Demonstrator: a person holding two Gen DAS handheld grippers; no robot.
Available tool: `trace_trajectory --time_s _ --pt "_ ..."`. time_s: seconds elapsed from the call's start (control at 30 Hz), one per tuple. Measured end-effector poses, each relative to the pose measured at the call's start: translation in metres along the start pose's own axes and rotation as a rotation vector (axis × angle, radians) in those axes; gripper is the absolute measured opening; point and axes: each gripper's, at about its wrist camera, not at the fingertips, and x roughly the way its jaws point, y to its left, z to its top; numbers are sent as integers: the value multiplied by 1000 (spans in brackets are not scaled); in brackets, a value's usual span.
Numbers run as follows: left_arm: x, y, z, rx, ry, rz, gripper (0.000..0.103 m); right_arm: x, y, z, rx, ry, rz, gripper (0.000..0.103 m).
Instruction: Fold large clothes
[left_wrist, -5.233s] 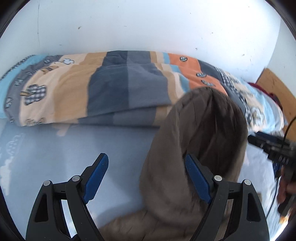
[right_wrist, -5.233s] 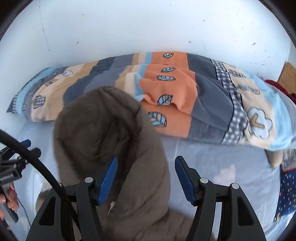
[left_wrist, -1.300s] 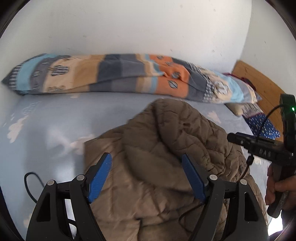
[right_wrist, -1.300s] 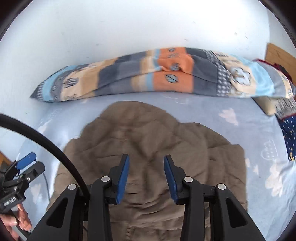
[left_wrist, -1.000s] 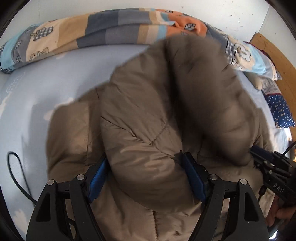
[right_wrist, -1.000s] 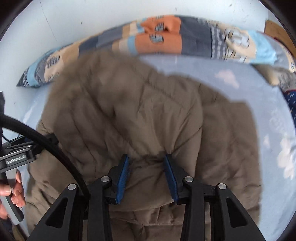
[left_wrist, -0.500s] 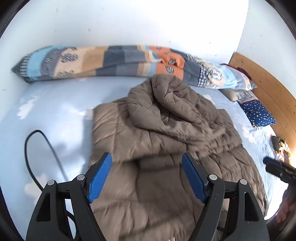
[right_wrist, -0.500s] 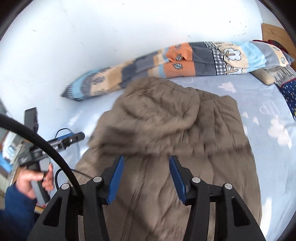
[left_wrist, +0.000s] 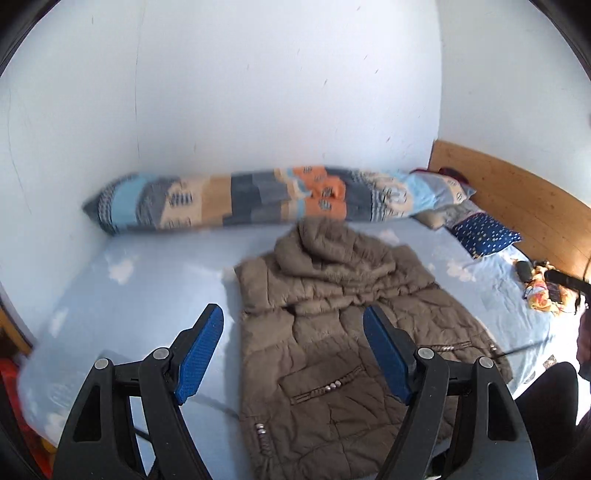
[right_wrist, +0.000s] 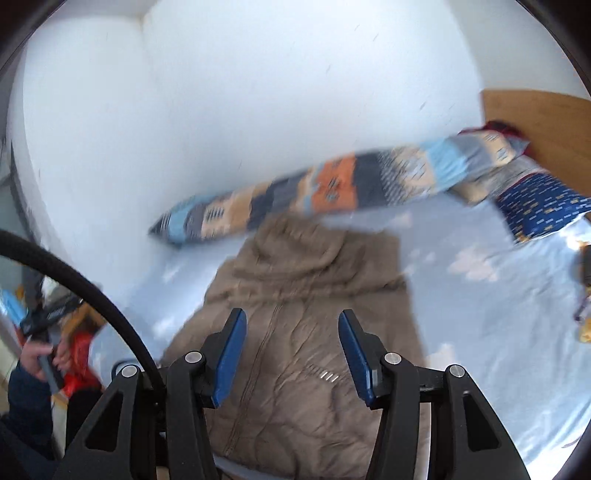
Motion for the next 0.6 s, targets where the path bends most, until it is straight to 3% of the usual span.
trace_trajectory --time_s 0.1,0.23,0.4,0.47,0.6 --pt "-47 -12 20 52 -84 -13 78 -44 -16 17 35 -114 -29 57" --pt "-106 -33 45 106 -178 -107 82 -94 -22 37 29 -246 -67 61" --pt "-141 -47 55 88 -228 -187 85 -138 -21 47 -4 -357 -76 77" --pt "-132 -48 49 70 -198 -180 85 -132 -29 42 37 -344 -49 80" --pt "-74 -36 16 -51 -34 -174 85 -82 -46 16 134 -214 -22 80"
